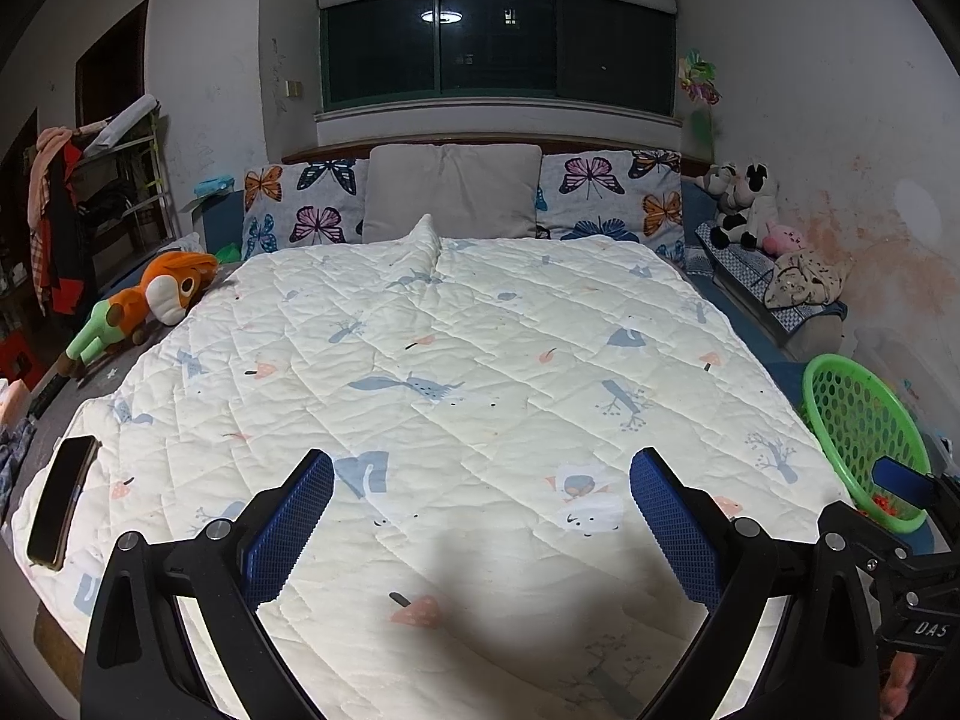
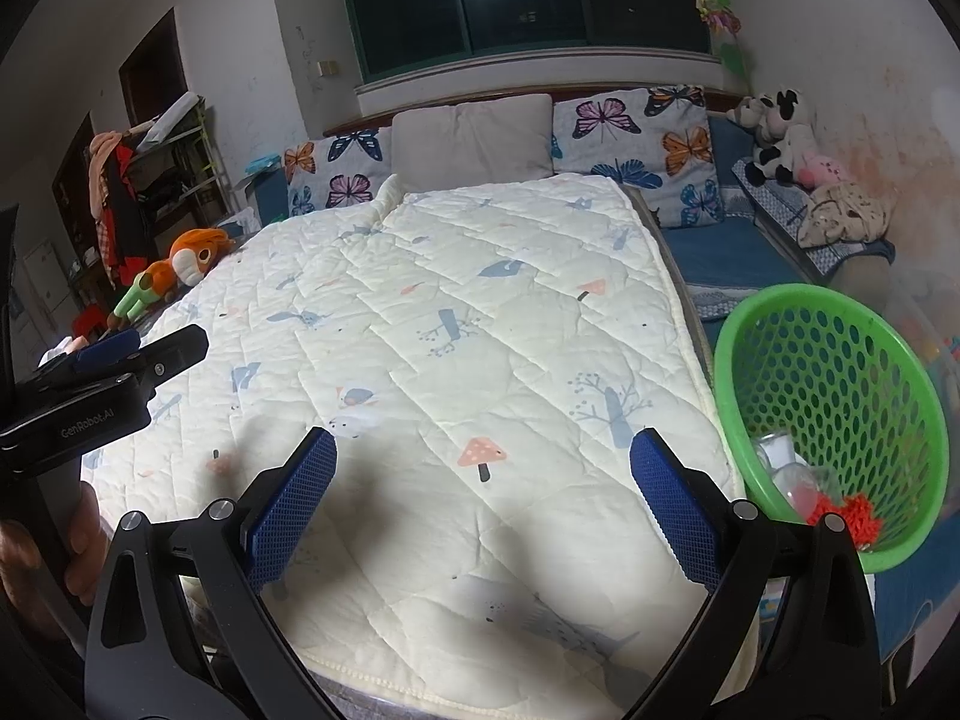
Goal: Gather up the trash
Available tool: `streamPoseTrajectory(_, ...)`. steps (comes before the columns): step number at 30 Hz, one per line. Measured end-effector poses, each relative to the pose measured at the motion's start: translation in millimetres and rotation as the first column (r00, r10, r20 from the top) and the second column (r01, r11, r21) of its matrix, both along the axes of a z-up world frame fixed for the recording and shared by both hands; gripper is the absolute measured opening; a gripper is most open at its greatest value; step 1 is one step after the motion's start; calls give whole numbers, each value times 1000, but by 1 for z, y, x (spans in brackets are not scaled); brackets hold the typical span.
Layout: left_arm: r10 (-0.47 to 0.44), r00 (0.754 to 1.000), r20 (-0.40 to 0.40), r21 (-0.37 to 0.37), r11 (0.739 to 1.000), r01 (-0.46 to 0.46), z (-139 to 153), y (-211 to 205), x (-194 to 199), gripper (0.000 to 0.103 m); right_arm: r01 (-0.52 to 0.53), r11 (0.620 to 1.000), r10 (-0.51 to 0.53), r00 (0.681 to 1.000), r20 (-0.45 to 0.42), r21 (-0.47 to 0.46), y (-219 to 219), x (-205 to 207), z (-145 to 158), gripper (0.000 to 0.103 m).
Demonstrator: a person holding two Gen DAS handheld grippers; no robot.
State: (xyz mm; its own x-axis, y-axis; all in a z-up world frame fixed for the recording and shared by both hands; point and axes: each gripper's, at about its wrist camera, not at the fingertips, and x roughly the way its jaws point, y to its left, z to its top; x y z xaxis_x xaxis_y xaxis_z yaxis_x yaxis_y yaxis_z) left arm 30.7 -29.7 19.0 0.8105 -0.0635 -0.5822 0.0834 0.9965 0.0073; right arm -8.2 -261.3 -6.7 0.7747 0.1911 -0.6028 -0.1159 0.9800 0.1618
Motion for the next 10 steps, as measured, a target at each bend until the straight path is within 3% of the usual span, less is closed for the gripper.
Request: streamPoseTrajectory(10,4,1000,-9,-7,1000,-4,-3,-1,0,96,0,1000,0,1000,1,0,0,0,0,98)
